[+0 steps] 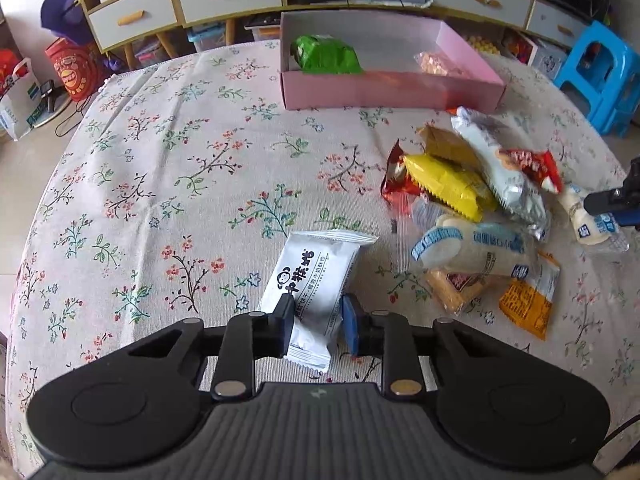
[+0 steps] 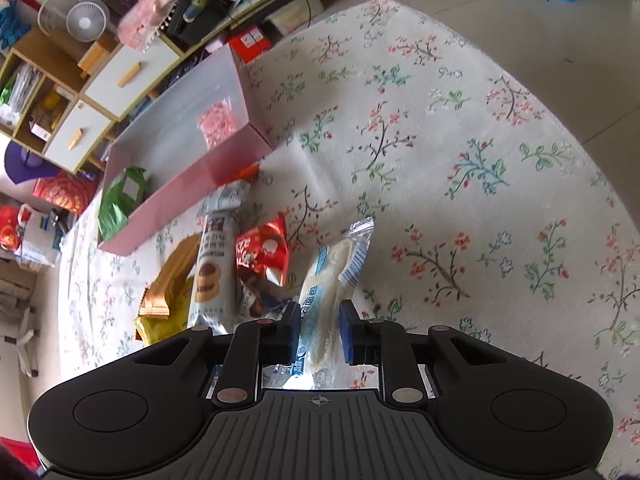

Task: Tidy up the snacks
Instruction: 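Lift the white bread roll with the right tool while left regrips the pastry pack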

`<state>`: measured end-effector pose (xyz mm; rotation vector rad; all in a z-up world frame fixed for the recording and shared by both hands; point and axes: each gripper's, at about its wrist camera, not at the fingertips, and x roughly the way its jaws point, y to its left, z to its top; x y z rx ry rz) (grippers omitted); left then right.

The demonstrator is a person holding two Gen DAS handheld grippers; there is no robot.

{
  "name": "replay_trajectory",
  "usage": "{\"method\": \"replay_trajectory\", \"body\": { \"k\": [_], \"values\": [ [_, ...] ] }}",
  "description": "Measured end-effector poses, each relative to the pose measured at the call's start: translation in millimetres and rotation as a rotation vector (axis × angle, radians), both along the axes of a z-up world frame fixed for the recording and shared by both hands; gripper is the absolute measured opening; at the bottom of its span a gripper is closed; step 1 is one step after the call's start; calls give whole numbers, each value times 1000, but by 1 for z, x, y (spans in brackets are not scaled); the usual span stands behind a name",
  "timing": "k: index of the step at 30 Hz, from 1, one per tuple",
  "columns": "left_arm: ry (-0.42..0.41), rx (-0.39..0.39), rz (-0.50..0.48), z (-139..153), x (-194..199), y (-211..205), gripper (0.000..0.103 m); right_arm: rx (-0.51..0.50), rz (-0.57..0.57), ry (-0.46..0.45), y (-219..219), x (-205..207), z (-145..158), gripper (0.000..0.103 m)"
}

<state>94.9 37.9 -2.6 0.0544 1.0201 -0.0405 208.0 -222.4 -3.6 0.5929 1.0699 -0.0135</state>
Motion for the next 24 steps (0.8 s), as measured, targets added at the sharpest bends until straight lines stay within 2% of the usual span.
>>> {"method": "replay_trajectory", "body": {
  "k": [6, 14, 20, 23, 24],
  "values": [
    [-25, -59, 37, 11, 1, 12, 18, 18, -4, -39, -4, -3, 9, 15],
    [-69, -153, 76, 25, 0, 28, 6, 38, 11, -80, -4, -6, 20, 10],
    [-77, -145, 71, 26, 2, 23, 6, 18, 47, -115, 5, -5, 29, 4],
    [-79, -96, 67, 25, 2, 22, 6, -12, 80, -82, 9, -3, 22, 4],
    [-76, -75, 66, 23, 2, 22, 7, -52, 63, -57, 10, -2, 18, 9]
  ]
}}
